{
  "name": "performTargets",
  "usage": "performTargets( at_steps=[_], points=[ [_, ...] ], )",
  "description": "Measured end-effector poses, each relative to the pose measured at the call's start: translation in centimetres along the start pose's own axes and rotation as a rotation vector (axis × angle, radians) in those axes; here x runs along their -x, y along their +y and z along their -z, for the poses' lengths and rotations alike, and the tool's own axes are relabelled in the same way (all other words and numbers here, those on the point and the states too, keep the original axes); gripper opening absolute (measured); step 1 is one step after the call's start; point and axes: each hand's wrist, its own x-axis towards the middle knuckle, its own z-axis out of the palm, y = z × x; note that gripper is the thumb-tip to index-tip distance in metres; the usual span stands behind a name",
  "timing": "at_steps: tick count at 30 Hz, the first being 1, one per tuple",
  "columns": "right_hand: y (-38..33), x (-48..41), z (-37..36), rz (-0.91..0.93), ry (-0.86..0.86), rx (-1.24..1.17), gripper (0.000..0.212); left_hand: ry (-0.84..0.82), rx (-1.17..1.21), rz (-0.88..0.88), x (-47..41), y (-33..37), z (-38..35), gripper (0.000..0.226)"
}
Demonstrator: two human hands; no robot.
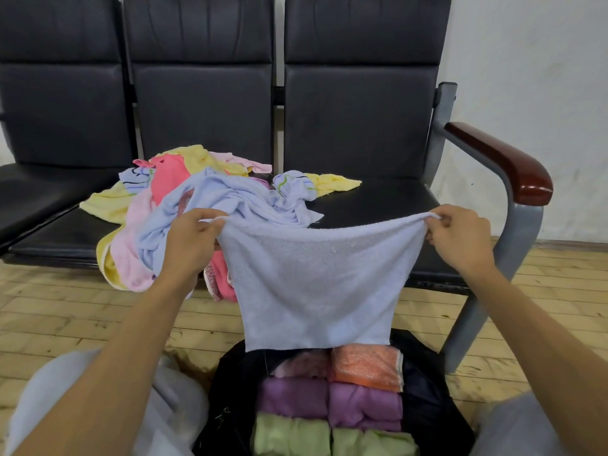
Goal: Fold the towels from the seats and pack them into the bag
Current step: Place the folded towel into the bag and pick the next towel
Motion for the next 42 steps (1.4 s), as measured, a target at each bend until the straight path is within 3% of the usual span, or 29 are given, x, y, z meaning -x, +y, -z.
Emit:
performTargets(
  at_steps=[7, 16, 18, 22, 27, 30, 34, 38, 42],
  points=[
    [-0.3, -0.1, -0.4, -0.283, -0.049, -0.391, 0.016, 0.087, 0.293, 0.178, 0.3, 0.9, -0.5, 0.008],
    [-0.5, -0.3, -0.4, -0.327, -0.023, -0.505, 0.016, 0.006, 0.340, 0.171, 0.1, 0.1, -0.3, 0.023],
    [-0.5, -0.5, -0.3, -0.381, -0.021, -0.595, 0.015, -0.006, 0.241, 0.102, 0.0, -0.1, -0.2, 0.030],
    [-0.4, -0.6, 0.1, -0.454, -0.014, -0.723, 0.017, 0.107, -0.225, -0.186, 0.4, 0.2, -0.4, 0.023],
    [-0.4, -0.5, 0.8, -0.495, -0.009, -0.855, 0.020, 0.101, -0.324, -0.223, -0.1, -0.3, -0.4, 0.008],
    [-0.5, -0.5, 0.6, -0.498, 0.005, -0.816, 0.017, 0.060, -0.279, -0.164, -0.3, -0.8, -0.5, 0.006],
    [-0.4, -0.3, 0.5, -0.378, 0.026, -0.627, 0.014, 0.017, 0.035, -0.030, -0.1, -0.3, -0.9, 0.011],
    [-0.3, -0.3, 0.8, -0.266, 0.026, -0.437, 0.025, 0.004, 0.190, 0.025, -0.2, -0.1, -0.9, 0.019],
    [0.0, -0.3, 0.9, -0.221, 0.004, -0.221, 0.024, -0.019, 0.093, -0.007, -0.3, -0.5, -0.7, 0.023]
  ],
)
